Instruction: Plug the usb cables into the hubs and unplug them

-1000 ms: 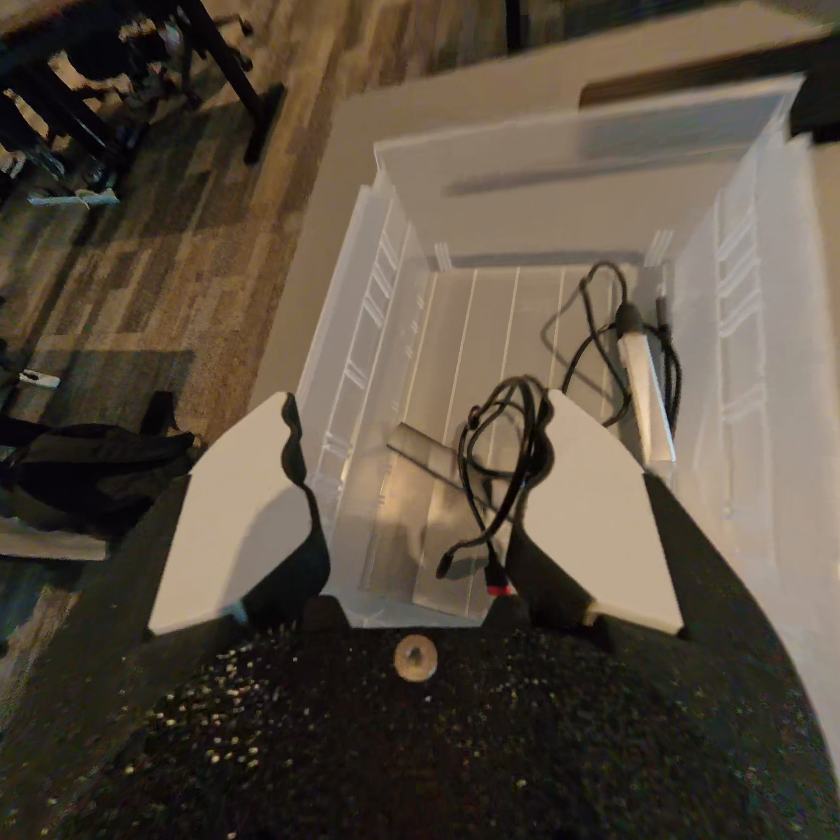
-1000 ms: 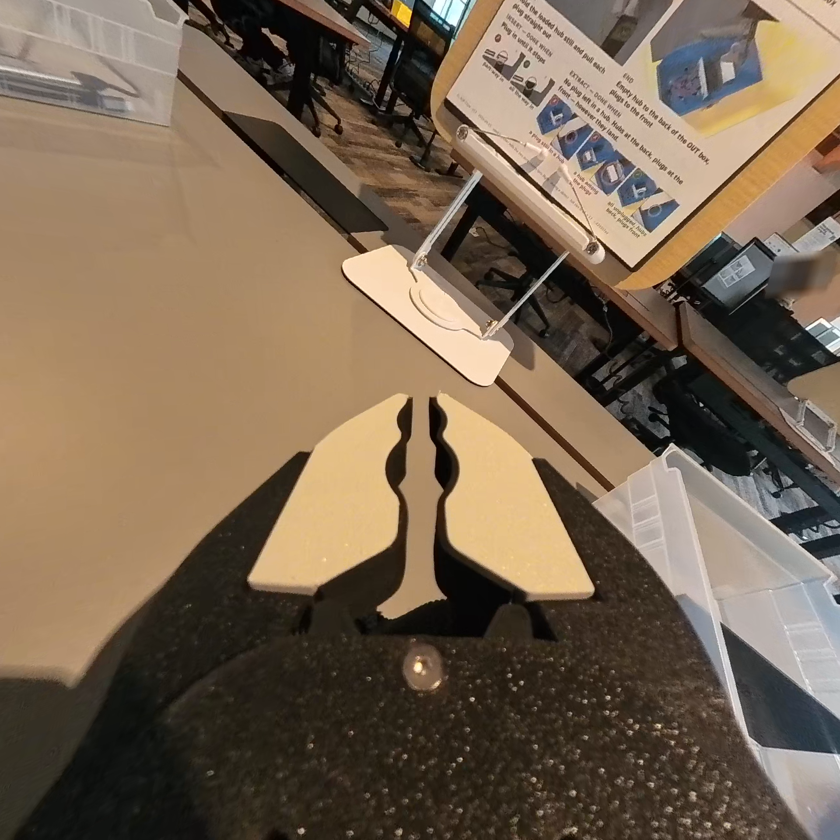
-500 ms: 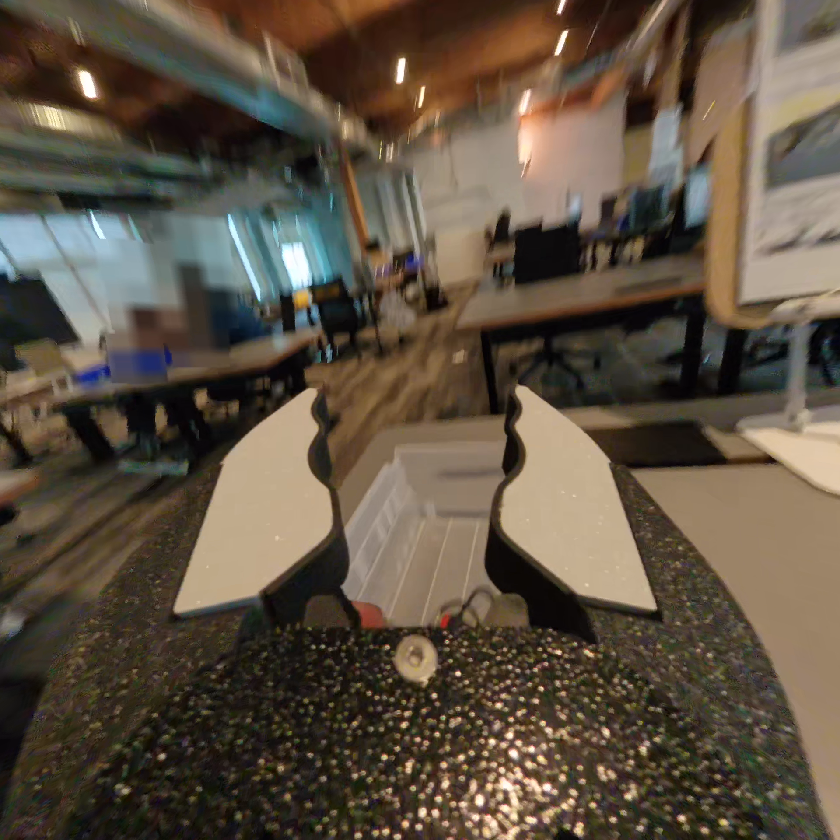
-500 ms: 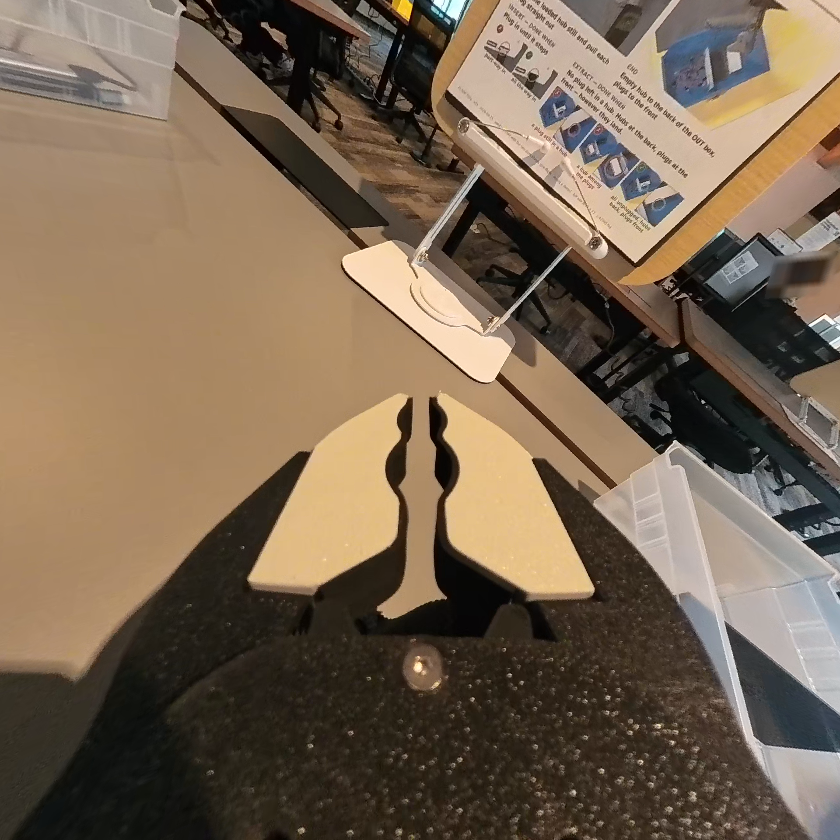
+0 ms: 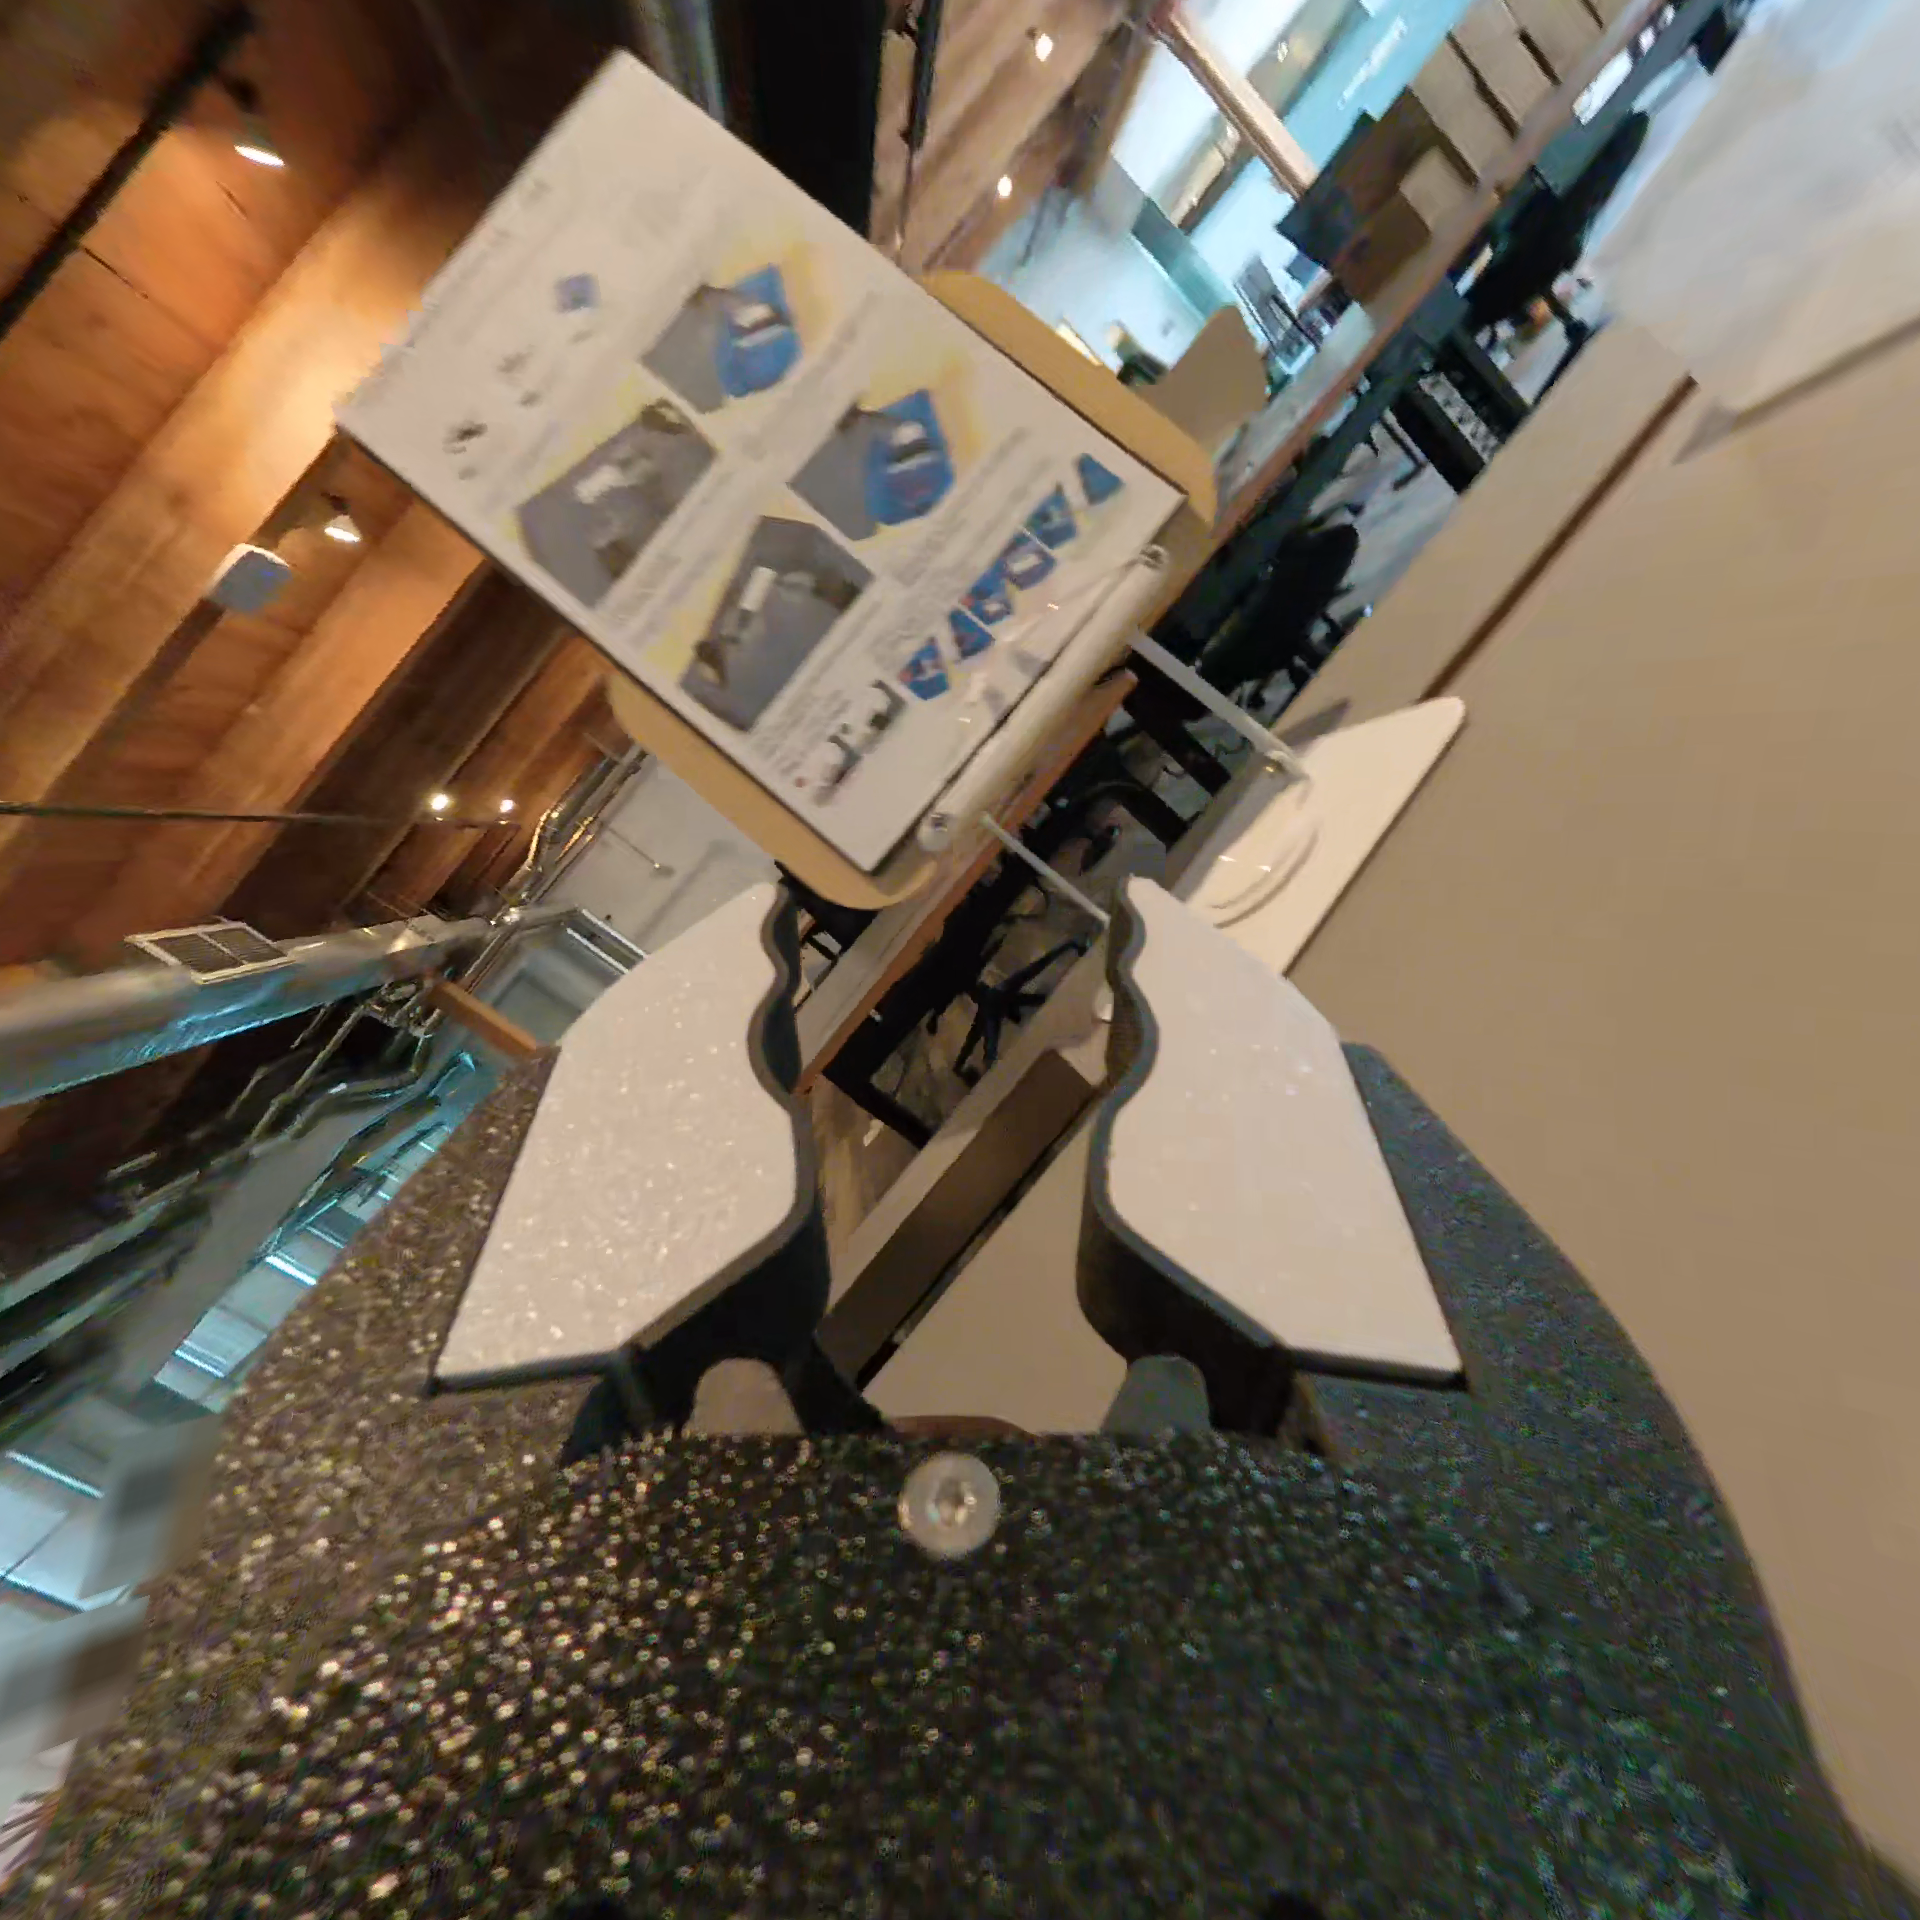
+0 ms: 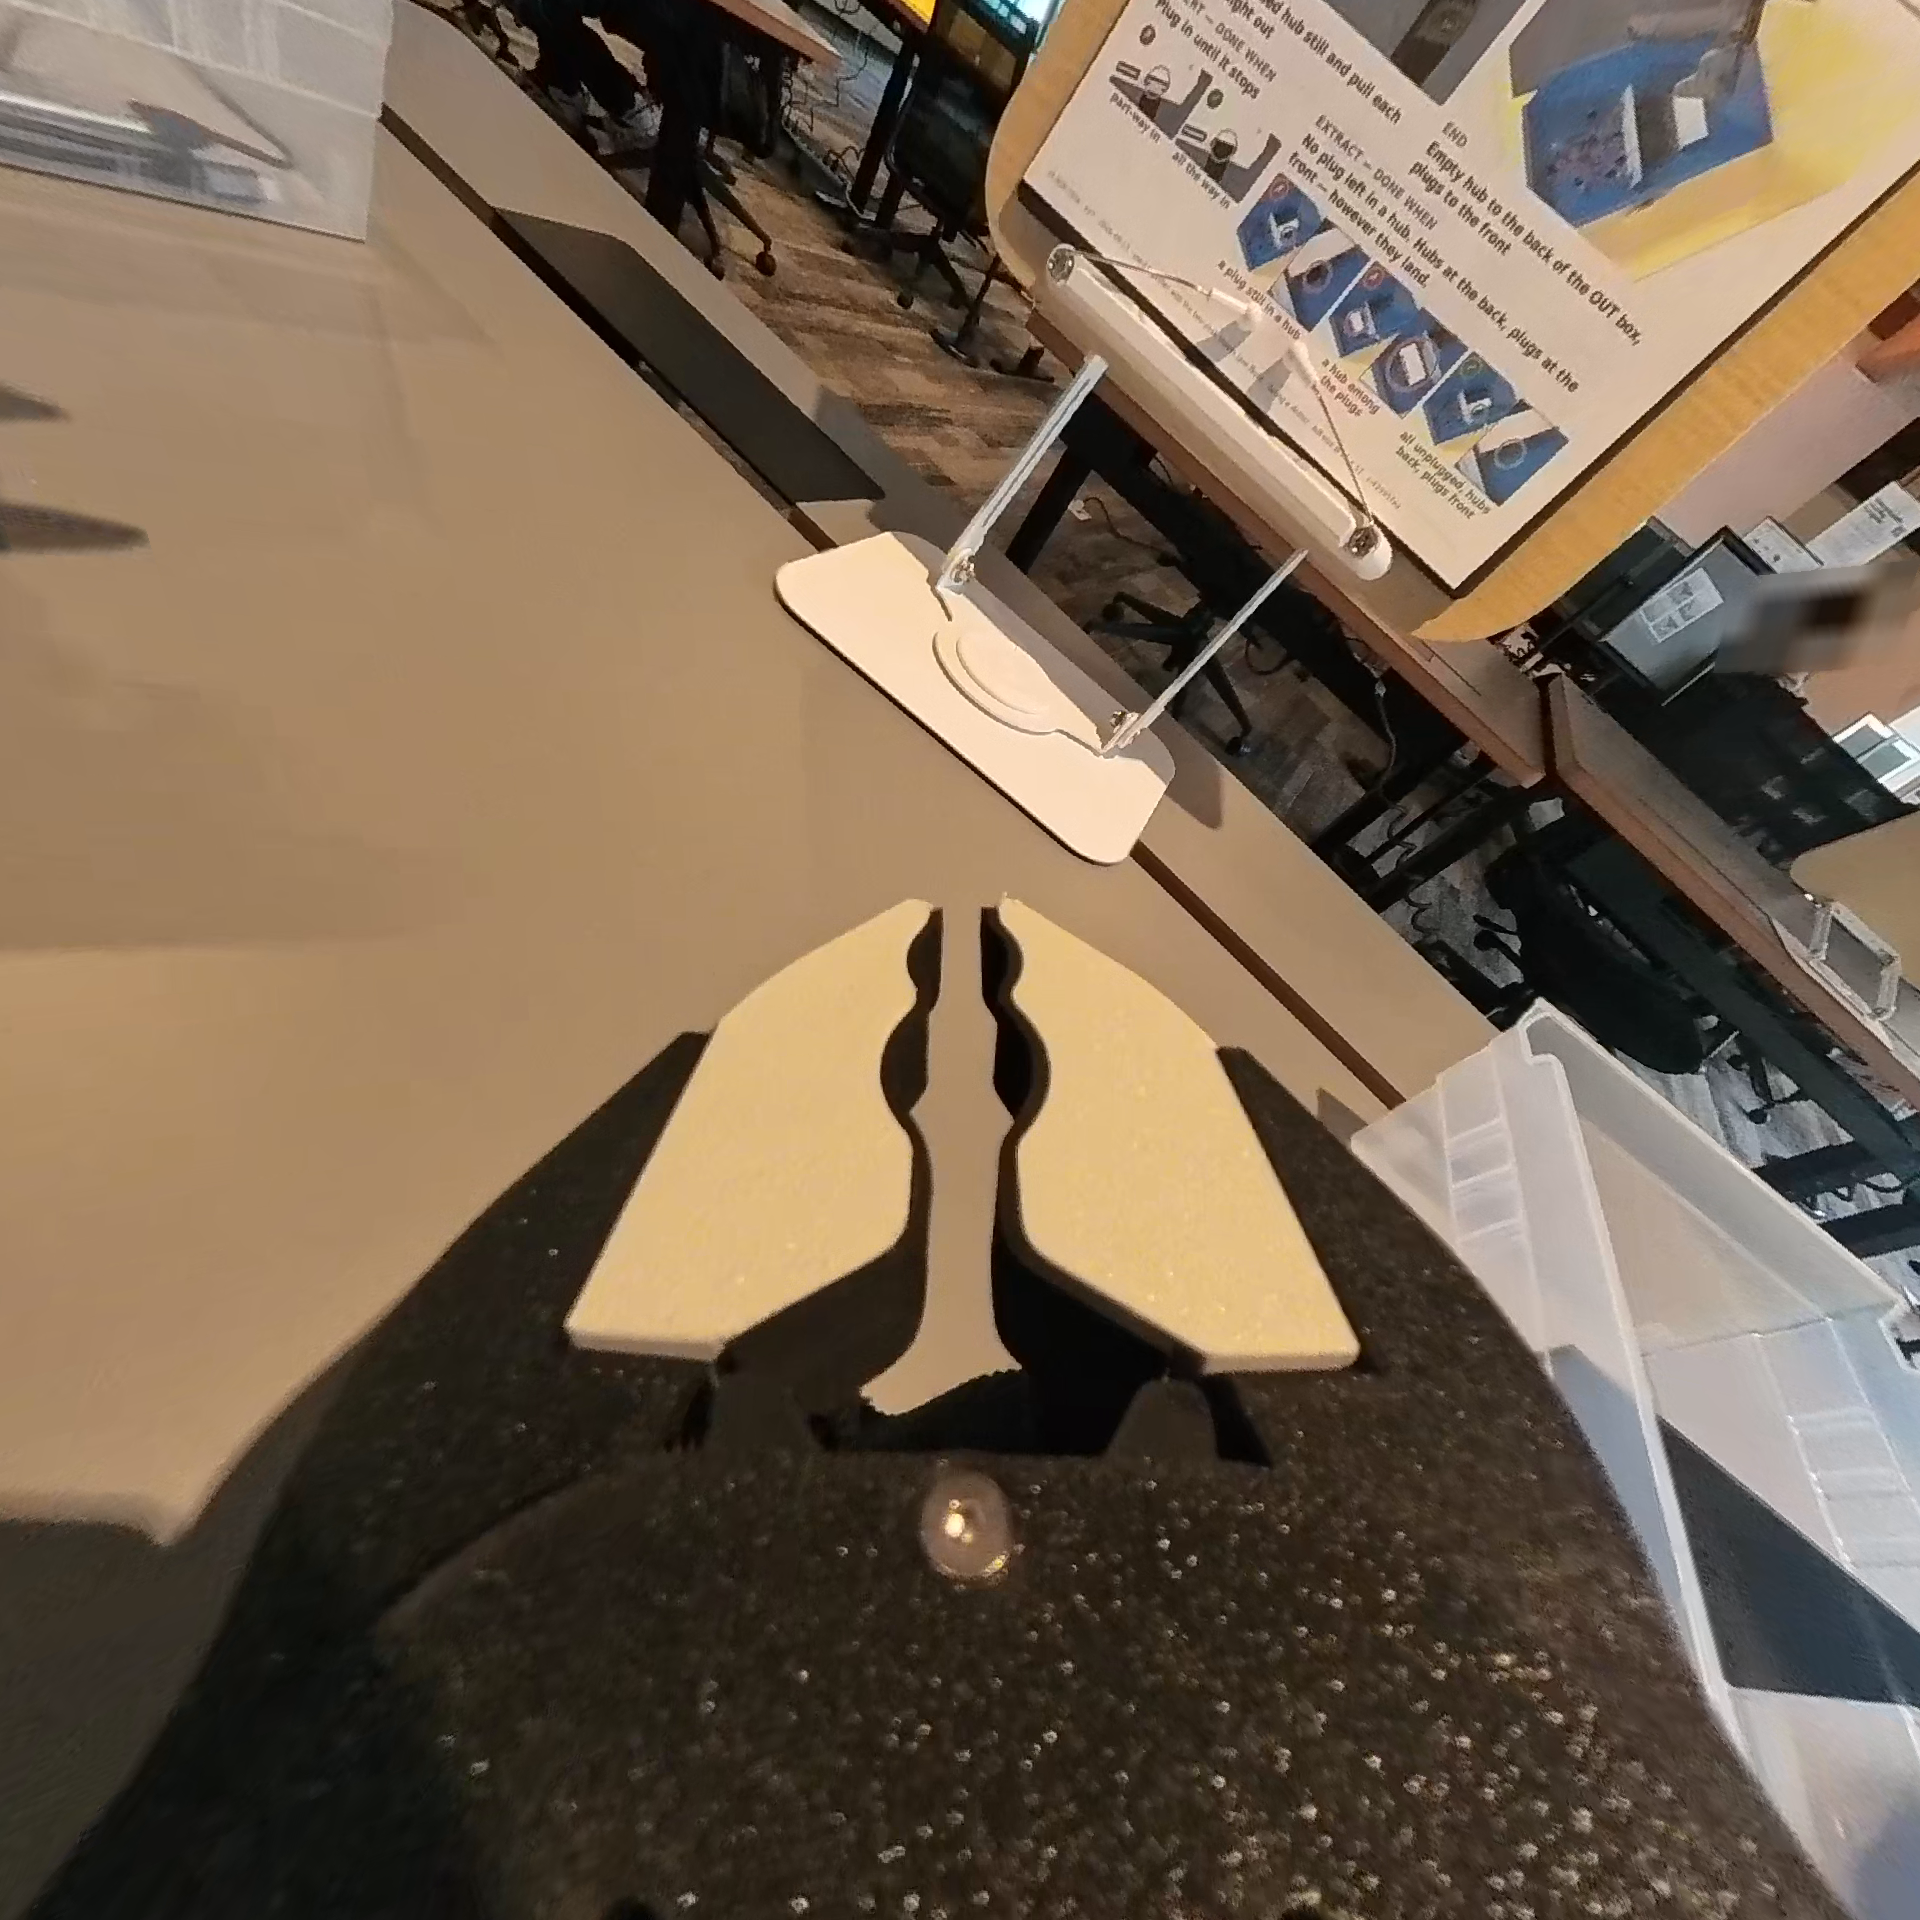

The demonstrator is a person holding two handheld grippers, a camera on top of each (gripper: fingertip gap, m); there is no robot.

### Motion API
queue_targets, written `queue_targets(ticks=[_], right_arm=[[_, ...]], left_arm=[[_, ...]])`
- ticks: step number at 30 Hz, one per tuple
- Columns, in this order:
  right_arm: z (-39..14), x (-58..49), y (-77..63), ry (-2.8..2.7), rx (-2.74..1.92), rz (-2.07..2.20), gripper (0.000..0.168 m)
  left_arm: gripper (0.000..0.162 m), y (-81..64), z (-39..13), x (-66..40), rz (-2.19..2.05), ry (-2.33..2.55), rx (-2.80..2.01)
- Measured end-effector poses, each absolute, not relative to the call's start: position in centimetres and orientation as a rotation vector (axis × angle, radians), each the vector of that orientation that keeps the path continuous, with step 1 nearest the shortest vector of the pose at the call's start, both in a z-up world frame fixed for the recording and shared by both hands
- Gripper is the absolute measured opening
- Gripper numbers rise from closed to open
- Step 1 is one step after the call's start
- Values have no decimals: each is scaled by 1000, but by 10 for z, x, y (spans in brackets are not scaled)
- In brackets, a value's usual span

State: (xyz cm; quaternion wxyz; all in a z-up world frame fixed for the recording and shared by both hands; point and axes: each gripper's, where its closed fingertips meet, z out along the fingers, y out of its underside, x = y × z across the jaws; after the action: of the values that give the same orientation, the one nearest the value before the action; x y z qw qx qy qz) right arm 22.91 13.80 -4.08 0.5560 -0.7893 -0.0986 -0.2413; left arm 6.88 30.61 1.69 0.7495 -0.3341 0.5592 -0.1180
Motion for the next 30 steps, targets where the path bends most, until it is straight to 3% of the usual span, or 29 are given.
queue_targets(ticks=[11,14,17,25,27,30], right_arm=[[-42,232,138,-224,-1851,-612,7],[-42,231,139,-225,-1840,-631,7],[-46,232,140,-229,-1846,-646,6],[-62,229,144,-240,-1881,-639,6],[-65,227,145,-245,-1886,-638,6],[-67,222,146,-244,-1886,-621,6]], left_arm=[[54,286,-68,111,-172,1370,-850],[38,274,-82,113,-164,1450,-830],[0,261,-89,113,-200,1525,-832],[0,255,-96,116,-449,1490,-1090],[19,260,-101,119,-488,1446,-1195],[30,270,-100,120,-482,1366,-1299]])
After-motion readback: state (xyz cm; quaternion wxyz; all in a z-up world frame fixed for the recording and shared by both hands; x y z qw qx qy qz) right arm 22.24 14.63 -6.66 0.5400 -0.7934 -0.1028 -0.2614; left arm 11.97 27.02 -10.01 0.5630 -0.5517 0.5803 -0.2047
